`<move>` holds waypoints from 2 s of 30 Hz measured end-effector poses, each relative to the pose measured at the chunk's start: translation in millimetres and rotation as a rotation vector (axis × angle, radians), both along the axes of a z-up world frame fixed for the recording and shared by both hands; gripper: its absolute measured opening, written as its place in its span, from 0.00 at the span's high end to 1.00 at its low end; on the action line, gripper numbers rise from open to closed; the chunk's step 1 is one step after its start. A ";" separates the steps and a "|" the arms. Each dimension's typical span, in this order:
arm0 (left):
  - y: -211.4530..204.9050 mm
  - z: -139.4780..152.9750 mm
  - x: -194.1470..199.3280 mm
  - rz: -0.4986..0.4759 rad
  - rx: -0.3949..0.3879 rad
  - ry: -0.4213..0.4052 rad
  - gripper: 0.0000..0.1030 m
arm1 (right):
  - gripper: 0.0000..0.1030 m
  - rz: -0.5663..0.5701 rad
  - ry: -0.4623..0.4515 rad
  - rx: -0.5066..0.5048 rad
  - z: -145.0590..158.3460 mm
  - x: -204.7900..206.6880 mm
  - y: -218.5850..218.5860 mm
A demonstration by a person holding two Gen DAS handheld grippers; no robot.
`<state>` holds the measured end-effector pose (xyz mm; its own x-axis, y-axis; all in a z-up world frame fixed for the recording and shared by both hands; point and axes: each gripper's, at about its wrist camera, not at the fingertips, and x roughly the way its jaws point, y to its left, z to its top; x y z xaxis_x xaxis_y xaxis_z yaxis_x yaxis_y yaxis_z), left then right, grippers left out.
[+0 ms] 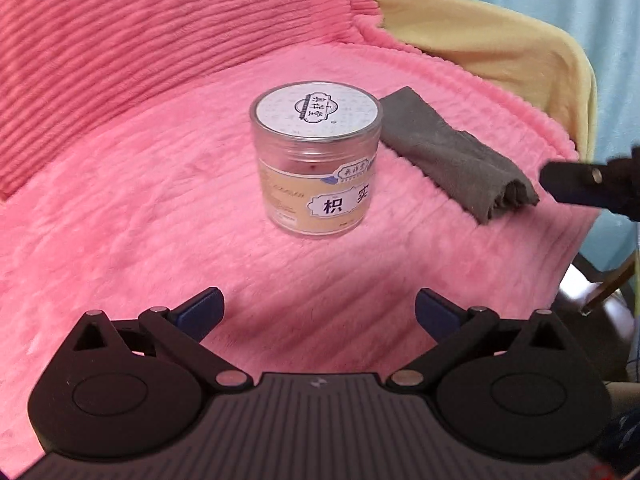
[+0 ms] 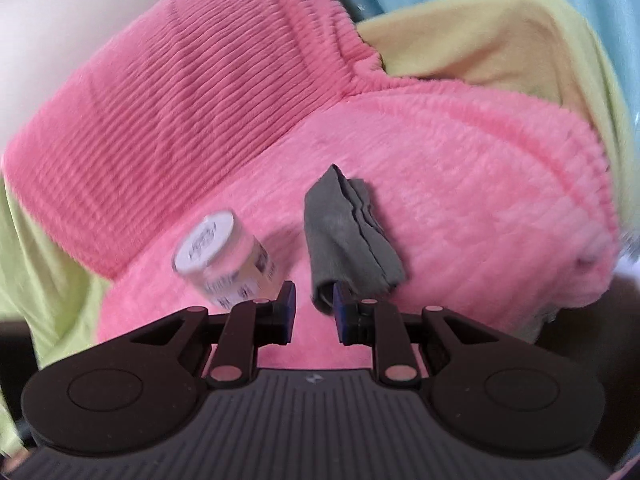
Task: Clean container
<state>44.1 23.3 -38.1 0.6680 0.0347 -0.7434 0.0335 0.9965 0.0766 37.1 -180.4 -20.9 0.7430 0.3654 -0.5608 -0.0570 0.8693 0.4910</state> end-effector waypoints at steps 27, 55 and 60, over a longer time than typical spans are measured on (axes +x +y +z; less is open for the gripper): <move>-9.6 26.5 -35.3 0.050 -0.017 -0.145 0.01 | 0.83 0.044 -0.008 -0.351 -5.1 -30.3 44.9; -7.4 9.5 -33.2 0.067 -0.008 -0.035 0.01 | 0.83 0.077 0.069 -0.314 -19.2 -26.0 48.7; -12.1 10.4 -34.7 0.040 0.012 -0.051 0.01 | 0.83 0.070 0.078 -0.318 -21.5 -26.7 47.7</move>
